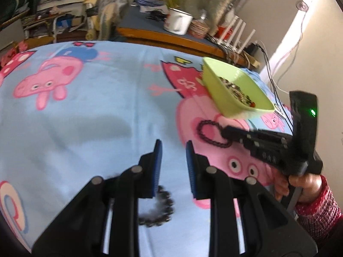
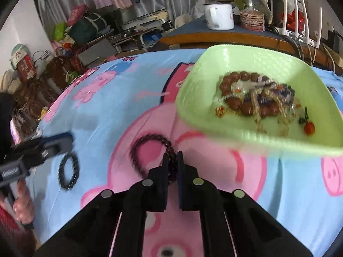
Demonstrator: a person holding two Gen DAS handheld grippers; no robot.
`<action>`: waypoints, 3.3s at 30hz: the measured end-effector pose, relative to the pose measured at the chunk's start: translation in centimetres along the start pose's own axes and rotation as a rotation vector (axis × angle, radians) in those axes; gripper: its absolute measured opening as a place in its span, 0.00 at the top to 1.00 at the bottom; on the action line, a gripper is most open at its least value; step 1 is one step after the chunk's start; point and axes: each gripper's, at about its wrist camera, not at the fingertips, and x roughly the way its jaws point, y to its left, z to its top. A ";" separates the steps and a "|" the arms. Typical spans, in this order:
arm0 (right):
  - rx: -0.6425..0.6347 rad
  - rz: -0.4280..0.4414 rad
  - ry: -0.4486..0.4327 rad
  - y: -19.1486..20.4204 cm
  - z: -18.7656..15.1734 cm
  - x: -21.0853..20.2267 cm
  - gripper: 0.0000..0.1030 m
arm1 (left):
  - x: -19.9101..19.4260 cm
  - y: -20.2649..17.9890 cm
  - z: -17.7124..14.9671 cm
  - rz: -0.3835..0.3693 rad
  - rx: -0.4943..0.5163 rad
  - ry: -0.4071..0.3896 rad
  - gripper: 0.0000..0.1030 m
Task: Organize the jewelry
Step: 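Grasp the dark red bead bracelet with the right gripper and lift it, then carry the dark red bracelet over the basket and open the right gripper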
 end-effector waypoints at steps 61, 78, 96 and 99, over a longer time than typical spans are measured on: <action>0.046 -0.065 -0.366 -7.4 6.6 -9.8 1.00 | 6.9 -15.1 10.5 -0.009 0.328 -0.110 0.93; 0.111 -0.068 -0.301 -11.1 8.4 -5.4 1.00 | 12.2 -14.0 13.0 0.012 0.286 -0.049 0.93; 0.191 -0.133 -0.361 -10.9 5.2 -7.0 1.00 | 10.0 -12.0 11.8 0.179 0.242 -0.145 0.75; 0.196 -0.125 -0.362 -10.1 4.3 -7.3 1.00 | 8.8 -12.1 10.9 0.203 0.244 -0.171 0.75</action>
